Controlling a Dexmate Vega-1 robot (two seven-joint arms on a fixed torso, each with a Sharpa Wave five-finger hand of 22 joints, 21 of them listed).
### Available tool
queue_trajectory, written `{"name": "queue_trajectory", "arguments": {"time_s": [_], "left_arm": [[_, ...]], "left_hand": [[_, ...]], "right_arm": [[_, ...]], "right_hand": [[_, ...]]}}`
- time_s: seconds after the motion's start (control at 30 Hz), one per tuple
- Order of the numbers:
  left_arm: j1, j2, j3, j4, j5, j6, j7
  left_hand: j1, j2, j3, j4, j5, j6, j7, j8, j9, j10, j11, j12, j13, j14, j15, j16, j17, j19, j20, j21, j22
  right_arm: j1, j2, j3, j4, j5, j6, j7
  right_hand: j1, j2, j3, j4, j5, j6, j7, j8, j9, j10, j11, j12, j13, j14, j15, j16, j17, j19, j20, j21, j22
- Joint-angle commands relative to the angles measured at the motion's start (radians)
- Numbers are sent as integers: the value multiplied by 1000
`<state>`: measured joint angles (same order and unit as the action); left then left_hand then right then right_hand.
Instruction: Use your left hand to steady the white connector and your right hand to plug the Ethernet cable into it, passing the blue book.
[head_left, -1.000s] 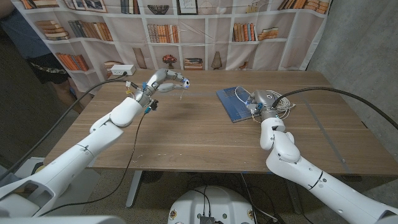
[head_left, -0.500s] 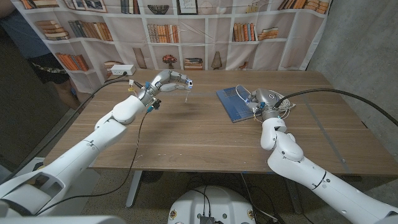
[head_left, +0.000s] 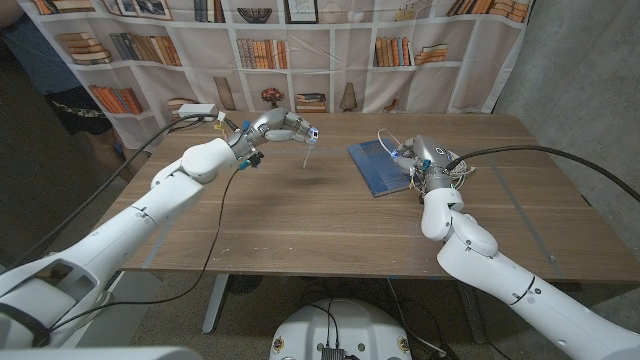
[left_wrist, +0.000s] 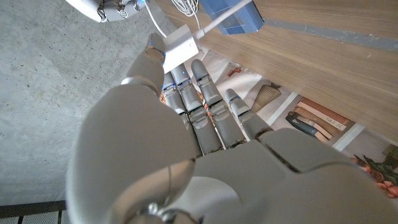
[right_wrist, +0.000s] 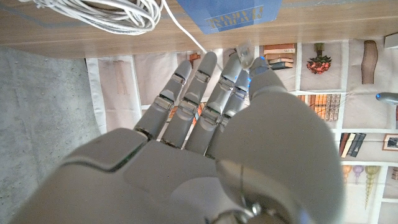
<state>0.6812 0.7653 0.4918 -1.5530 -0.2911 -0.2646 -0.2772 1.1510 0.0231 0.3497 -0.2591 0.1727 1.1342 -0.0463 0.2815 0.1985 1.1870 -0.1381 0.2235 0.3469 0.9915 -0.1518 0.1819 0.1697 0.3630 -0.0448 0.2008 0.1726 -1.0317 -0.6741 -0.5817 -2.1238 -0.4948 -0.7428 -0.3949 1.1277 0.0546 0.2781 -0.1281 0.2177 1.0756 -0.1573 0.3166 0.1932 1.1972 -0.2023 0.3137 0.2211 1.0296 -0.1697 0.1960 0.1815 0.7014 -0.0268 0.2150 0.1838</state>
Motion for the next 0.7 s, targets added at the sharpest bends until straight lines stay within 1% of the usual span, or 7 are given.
{"name": "queue_trajectory", "arguments": {"time_s": [0.03, 0.23, 0.3, 0.5, 0.7], "left_arm": [[-79, 14, 46, -7, -64, 66, -177], [-120, -17, 75, 54, -95, 54, -262], [-131, -30, 84, 77, -109, 49, -289], [-159, -79, 103, 160, -171, 34, -379], [-170, -110, 109, 205, -211, 31, -424]], "left_hand": [[-22, 31, 158, 144, 5, 7, 17, 7, 3, 65, -56, 8, 24, 13, -52, 4, 3, 12, -40, 5, 2], [-22, 32, 164, 143, 5, 4, 20, 6, 3, 61, -56, 8, 27, 16, -52, 3, 3, 15, -39, 5, 2], [-23, 32, 167, 143, 4, 3, 22, 7, 4, 61, -52, 9, 29, 19, -51, 4, 3, 16, -40, 5, 2], [-24, 32, 172, 143, 4, 1, 24, 7, 6, 61, -49, 10, 32, 23, -51, 4, 3, 18, -40, 5, 2], [-25, 31, 178, 142, 4, -3, 25, 7, 8, 62, -48, 12, 36, 24, -51, 2, 3, 19, -39, 4, 2]], "right_arm": [[-39, 6, 91, -6, 193, 197, -67], [-53, 9, 130, 11, 285, 319, -77], [-56, 10, 140, 15, 311, 352, -78], [-55, 11, 158, 34, 375, 446, -70], [-55, 33, 166, 58, 411, 536, -91]], "right_hand": [[8, 13, -7, 0, 7, 67, -60, 0, 4, 17, -8, 7, 6, 12, -53, -2, 3, 9, 2, 3, 6], [10, 13, -9, 0, 7, 69, -60, -2, 4, 17, -8, 7, 7, 13, -53, -3, 3, 9, 2, 3, 6], [11, 13, -10, 0, 7, 69, -60, -3, 4, 17, -8, 7, 7, 13, -54, -3, 3, 8, 2, 3, 6], [10, 13, -12, 2, 7, 70, -60, -5, 4, 18, -8, 6, 8, 11, -52, -5, 2, 7, 6, 2, 6], [9, 14, -14, 4, 8, 71, -61, -8, 5, 16, -8, 4, 7, 11, -50, -7, 1, 4, 13, 1, 6]]}}
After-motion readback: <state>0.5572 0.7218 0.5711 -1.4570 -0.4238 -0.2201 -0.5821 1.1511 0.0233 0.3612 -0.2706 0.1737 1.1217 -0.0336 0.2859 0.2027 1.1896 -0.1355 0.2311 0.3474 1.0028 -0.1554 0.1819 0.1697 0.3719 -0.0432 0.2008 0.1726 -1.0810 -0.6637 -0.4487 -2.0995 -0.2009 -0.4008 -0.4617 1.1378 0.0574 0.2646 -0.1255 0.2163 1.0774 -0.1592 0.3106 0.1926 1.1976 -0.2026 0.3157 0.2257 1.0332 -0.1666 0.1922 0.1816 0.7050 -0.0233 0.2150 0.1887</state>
